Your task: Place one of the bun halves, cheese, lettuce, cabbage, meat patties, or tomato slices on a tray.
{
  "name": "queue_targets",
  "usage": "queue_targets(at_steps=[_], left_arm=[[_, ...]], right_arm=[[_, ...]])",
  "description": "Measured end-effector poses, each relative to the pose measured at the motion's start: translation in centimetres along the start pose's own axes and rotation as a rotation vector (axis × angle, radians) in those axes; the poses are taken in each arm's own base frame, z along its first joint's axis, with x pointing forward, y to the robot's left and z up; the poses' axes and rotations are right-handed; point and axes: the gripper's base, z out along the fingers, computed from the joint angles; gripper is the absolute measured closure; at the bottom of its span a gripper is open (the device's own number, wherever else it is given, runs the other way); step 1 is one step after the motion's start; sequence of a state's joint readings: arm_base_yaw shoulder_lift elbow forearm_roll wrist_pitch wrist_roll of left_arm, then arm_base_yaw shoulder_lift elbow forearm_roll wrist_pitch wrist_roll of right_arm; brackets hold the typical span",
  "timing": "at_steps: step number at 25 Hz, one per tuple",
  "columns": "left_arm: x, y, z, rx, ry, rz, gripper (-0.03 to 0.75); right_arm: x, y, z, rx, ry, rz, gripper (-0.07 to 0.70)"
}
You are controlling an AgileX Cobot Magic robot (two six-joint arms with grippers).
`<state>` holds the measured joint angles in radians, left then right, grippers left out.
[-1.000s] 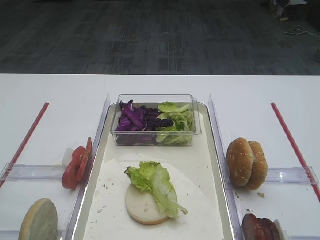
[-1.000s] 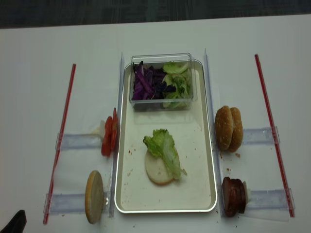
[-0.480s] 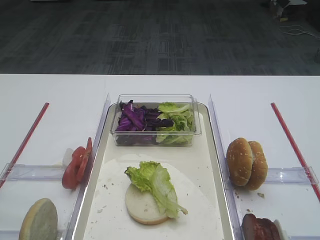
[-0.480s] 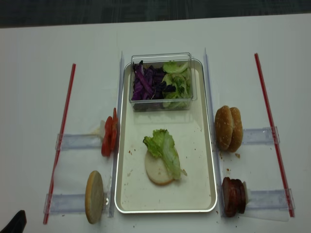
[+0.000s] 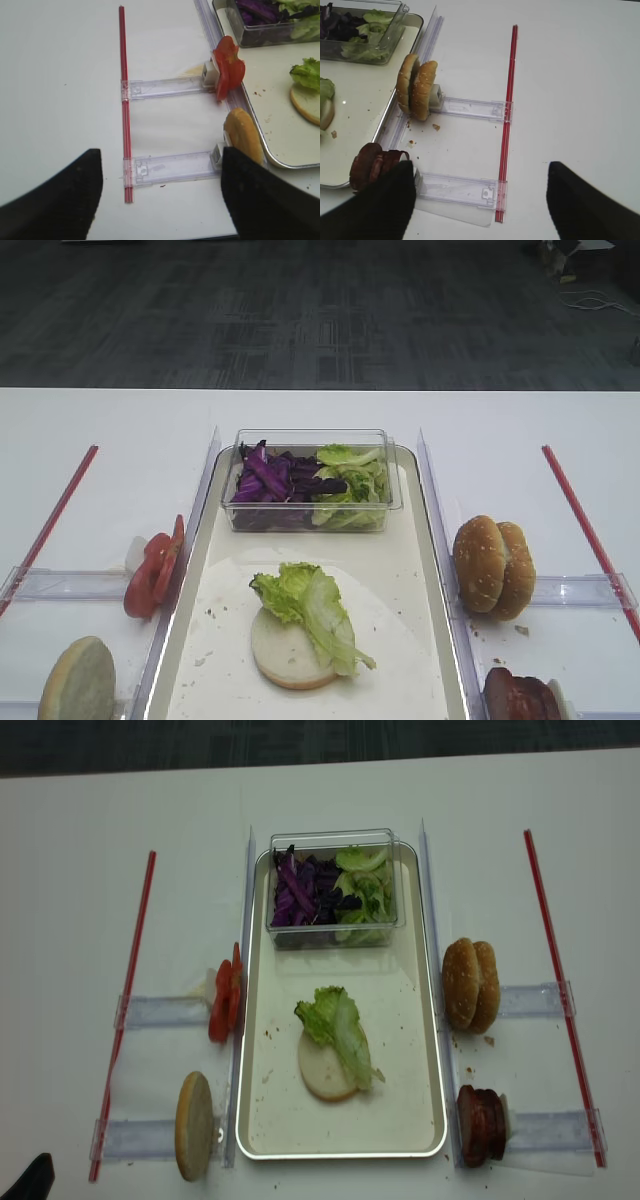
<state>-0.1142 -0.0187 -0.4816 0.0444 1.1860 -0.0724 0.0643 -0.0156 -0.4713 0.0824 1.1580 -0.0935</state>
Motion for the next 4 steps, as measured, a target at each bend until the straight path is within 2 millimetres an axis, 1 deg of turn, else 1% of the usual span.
queue_targets(at_steps=[4], left_arm=[[0.00,0.00,0.00,0.000,0.000,0.000,0.242]], right_arm=[[0.00,0.00,0.00,0.000,0.000,0.000,0.076]])
